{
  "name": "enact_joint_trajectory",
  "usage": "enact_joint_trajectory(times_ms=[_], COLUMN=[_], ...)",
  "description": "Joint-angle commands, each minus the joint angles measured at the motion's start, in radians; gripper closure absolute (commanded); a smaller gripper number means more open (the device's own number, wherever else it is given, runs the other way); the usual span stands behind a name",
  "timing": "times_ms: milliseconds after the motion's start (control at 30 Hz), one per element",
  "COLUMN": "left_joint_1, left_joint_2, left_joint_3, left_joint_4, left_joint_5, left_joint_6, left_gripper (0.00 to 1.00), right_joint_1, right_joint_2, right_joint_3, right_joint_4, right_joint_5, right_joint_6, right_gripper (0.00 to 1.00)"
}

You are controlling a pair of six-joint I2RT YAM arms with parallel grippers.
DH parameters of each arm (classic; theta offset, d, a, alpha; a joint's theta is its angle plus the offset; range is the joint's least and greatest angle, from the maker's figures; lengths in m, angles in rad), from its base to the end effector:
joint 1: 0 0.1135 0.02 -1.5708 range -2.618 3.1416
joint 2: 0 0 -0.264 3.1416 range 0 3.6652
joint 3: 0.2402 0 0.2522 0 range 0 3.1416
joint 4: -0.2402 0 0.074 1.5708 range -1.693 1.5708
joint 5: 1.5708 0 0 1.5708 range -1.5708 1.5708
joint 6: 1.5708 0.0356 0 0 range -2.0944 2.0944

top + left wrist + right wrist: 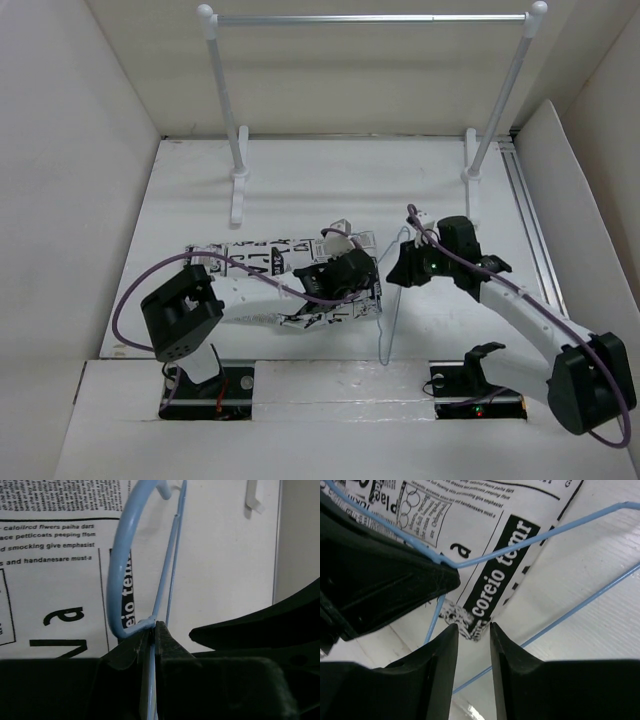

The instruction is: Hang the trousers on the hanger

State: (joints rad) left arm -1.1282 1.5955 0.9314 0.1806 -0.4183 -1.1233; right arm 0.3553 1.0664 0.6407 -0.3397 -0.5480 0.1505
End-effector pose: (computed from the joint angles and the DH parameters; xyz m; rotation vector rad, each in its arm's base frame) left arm 0.1633 -0.3107 0.2242 -0.2692 2.1402 -0.9717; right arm 0.1956 0.0924 0.2258 -0.5195 2.3065 0.8890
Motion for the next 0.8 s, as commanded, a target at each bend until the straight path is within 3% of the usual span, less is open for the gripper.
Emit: enact_joint_trajectory(times_ms=[0, 133, 300, 367, 400, 533, 700, 767], left_joint_1=[0.001, 0.010, 0.010, 0.019, 0.028, 0.039, 0.071, 0.071], left_joint_2=[0.003, 0.024, 0.024, 0.029, 0.038, 0.061, 0.103, 0.107], left_joint_3=[-0.020, -0.031, -0.043, -0.039, -0.026, 0.000, 0.021, 0.014], left_joint_4=[0.034, -0.015, -0.030, -0.026, -0.024, -0.026, -0.036, -0.039], left_joint_5=[-0.056, -0.091, -0.119, -0.125, -0.126, -0.148, -0.145, -0.149], left_joint_6=[-0.033, -0.032, -0.044, -0.041, -0.030, -0.009, 0.005, -0.004], left_gripper=[1.00, 1.00, 1.00, 1.00, 1.00, 1.00, 1.00, 1.00], right_joint_1=[0.008, 0.043, 0.077, 0.088, 0.097, 0.129, 0.139, 0.148], right_joint_2=[0.061, 0.160, 0.256, 0.270, 0.280, 0.306, 0.392, 0.409], right_joint_3=[-0.022, -0.059, -0.058, -0.076, -0.082, -0.085, -0.105, -0.101], right_joint_4=[0.250, 0.386, 0.432, 0.442, 0.459, 0.469, 0.569, 0.588], right_joint_5=[0.020, 0.020, 0.098, 0.137, 0.155, 0.213, 0.174, 0.157], right_joint_6=[0.059, 0.104, 0.133, 0.155, 0.176, 0.204, 0.254, 0.262], right_gripper=[0.62, 0.52, 0.49, 0.45, 0.37, 0.31, 0.33, 0.40])
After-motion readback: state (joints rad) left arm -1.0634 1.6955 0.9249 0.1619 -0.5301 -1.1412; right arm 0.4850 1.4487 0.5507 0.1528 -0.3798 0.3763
